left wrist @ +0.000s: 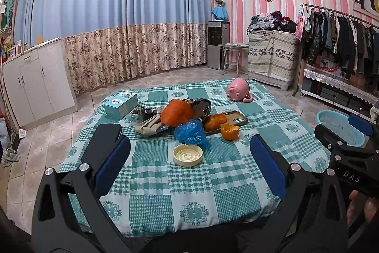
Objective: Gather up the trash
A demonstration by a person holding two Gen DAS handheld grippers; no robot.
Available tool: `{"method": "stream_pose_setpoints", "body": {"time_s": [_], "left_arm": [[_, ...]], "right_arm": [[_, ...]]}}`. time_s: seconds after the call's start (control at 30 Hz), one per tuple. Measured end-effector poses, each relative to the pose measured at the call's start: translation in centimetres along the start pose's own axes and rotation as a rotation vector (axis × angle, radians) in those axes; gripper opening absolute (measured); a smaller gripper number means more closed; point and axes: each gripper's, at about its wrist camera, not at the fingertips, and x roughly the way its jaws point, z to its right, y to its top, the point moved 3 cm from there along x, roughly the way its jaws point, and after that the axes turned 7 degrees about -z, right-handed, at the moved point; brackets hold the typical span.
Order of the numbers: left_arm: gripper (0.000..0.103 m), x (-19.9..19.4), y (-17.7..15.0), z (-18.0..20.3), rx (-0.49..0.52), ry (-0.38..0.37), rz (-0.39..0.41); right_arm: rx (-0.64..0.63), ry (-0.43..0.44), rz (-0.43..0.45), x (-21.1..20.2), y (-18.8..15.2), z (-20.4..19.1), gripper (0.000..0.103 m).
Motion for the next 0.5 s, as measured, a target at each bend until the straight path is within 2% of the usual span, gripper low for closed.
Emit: {"method": "stream_pose_setpoints", "body": {"time_s": [0.5], "left_arm": [[0.098, -0.06, 0.0, 0.04, -0.003, 0.002, -0.001]], "right_arm": [[0.001, 0.0, 0.004, -0.07, -0.02, 0.07, 0.099]]}}
